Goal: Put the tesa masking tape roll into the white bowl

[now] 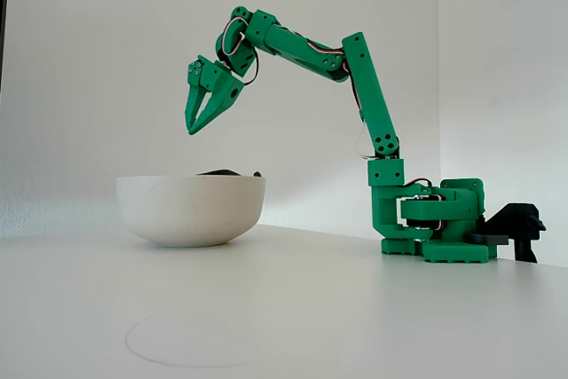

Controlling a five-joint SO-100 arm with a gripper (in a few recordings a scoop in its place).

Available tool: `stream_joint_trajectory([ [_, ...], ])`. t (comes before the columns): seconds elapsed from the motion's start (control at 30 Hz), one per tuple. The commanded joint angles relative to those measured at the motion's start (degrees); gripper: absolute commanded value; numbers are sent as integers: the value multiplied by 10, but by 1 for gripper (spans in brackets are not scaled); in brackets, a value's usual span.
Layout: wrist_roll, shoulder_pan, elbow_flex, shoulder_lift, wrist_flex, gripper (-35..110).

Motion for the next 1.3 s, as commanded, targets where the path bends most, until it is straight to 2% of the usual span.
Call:
stream_joint_trajectory([
  [0.0, 13, -85, -43, 117, 46, -8],
  [0.2, 25, -263, -40, 214, 144, -8],
  [0.33, 33, -345, -3, 270, 198, -8],
  [0.6, 6, -437, 428, 577, 69, -8],
  [0.8, -6, -446, 667, 735, -3, -8],
  [1.27, 9, -454, 1009, 959, -103, -8],
])
